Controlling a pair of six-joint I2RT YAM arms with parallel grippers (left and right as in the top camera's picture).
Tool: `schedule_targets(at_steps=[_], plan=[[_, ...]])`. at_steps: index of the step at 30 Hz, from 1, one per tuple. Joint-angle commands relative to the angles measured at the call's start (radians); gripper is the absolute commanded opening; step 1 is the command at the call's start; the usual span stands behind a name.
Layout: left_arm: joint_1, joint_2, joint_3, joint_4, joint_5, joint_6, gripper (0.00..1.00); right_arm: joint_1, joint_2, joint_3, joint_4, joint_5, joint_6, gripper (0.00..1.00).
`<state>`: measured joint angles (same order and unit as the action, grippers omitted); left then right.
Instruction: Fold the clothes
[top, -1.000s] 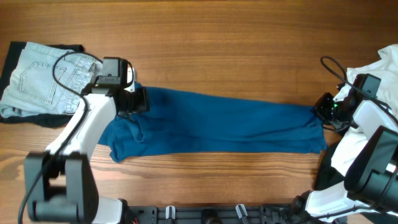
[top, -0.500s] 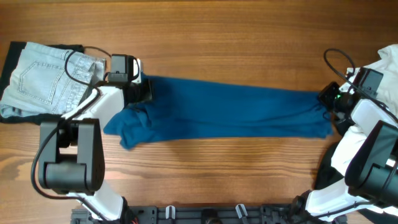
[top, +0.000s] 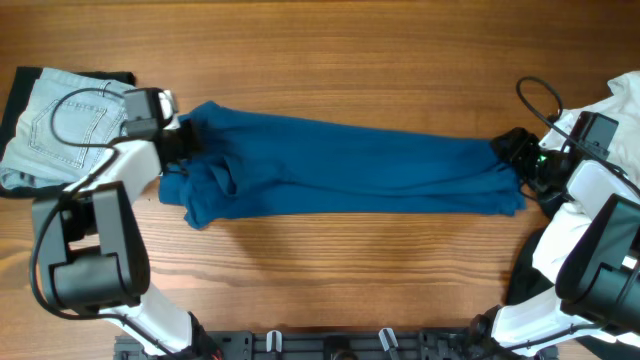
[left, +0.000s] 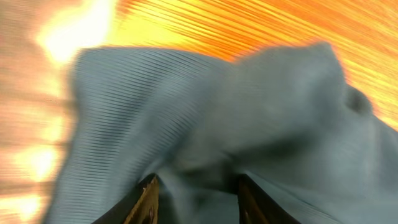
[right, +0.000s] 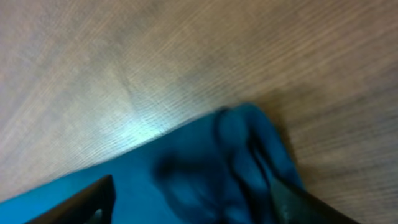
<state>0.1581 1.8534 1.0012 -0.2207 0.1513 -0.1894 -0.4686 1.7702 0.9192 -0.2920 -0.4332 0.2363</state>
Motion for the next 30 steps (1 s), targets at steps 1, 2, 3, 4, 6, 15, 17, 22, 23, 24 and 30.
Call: schedule_targets(at_steps=[1,2,3,4,6,15,17,22,23,24,30], plan=[[0.064,0.009,-0.007,-0.009,0.045,0.002,0.43,-0.007,0.006,0.005,-0.046,0.06,-0.053,0.88],[0.071,0.005,-0.007,-0.011,0.059,0.002,0.43,-0.007,0.006,0.005,-0.06,0.079,-0.063,0.91],[0.075,-0.001,-0.007,-0.013,0.062,0.002,0.44,-0.007,0.006,0.005,-0.074,0.1,-0.076,0.93],[0.076,-0.008,-0.007,-0.016,0.061,0.002,0.44,-0.007,0.006,0.005,-0.09,0.126,-0.089,0.94],[0.076,-0.026,-0.006,-0.023,0.063,0.003,0.46,-0.009,0.006,0.005,-0.112,0.153,-0.088,0.95],[0.073,-0.063,-0.006,-0.129,0.141,0.032,0.5,-0.013,-0.135,0.034,-0.124,-0.086,-0.226,0.94],[0.07,-0.062,-0.006,-0.158,0.145,0.032,0.56,-0.024,-0.176,0.035,-0.137,0.021,-0.163,0.99],[0.068,-0.062,-0.006,-0.181,0.148,0.032,0.65,-0.071,-0.146,0.035,-0.159,0.06,-0.155,0.99],[0.068,-0.062,-0.006,-0.181,0.148,0.032,0.66,-0.076,-0.127,0.035,-0.161,0.06,-0.155,0.99],[0.068,-0.062,-0.006,-0.181,0.149,0.032,0.66,-0.077,-0.102,0.035,-0.161,0.06,-0.155,0.99],[0.068,-0.067,-0.006,-0.189,0.228,0.032,0.66,-0.071,0.018,0.035,-0.18,0.032,-0.187,0.92]])
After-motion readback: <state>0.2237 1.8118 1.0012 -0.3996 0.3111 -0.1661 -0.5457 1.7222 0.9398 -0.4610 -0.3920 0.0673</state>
